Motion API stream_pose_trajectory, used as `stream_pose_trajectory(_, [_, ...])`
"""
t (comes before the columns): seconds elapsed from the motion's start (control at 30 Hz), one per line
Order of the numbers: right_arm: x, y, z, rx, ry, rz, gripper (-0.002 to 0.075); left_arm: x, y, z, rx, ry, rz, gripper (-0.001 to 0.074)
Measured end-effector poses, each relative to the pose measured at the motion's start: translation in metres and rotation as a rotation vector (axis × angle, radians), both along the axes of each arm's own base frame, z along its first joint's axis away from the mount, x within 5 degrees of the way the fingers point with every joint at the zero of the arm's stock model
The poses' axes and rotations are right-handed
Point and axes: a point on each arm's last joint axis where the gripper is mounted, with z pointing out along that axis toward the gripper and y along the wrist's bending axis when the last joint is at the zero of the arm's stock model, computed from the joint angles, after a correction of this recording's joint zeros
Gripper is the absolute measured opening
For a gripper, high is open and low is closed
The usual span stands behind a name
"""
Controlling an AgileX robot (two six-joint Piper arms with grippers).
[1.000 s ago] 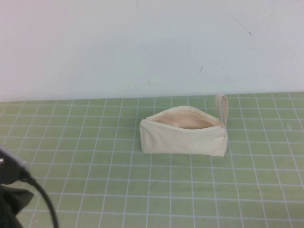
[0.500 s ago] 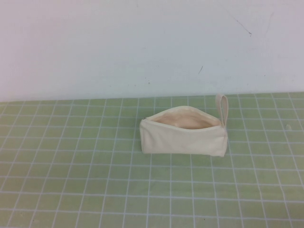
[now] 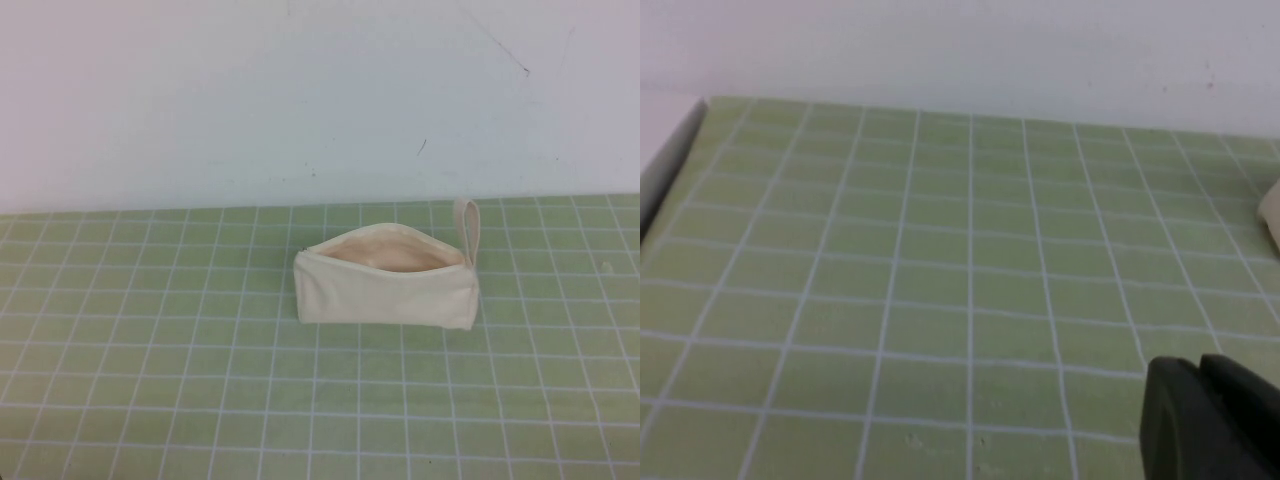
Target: Put eraser into pencil case
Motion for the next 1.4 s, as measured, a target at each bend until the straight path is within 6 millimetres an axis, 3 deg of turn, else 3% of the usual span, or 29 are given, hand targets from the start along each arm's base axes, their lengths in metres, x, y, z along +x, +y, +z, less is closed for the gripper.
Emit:
stream_pose_trajectory(0.33, [0.000, 0.000, 0.000, 0.000, 0.000, 0.000, -0.0001, -0.011, -0.002, -0.012, 0.043, 0.048, -0.048, -0.0001])
stream_pose_trajectory(1.4, [0.000, 0.000, 0.000, 0.000, 0.000, 0.000, -0.0001, -0.012, -0.002, -0.013, 0.050, 0.063, -0.023, -0.0001])
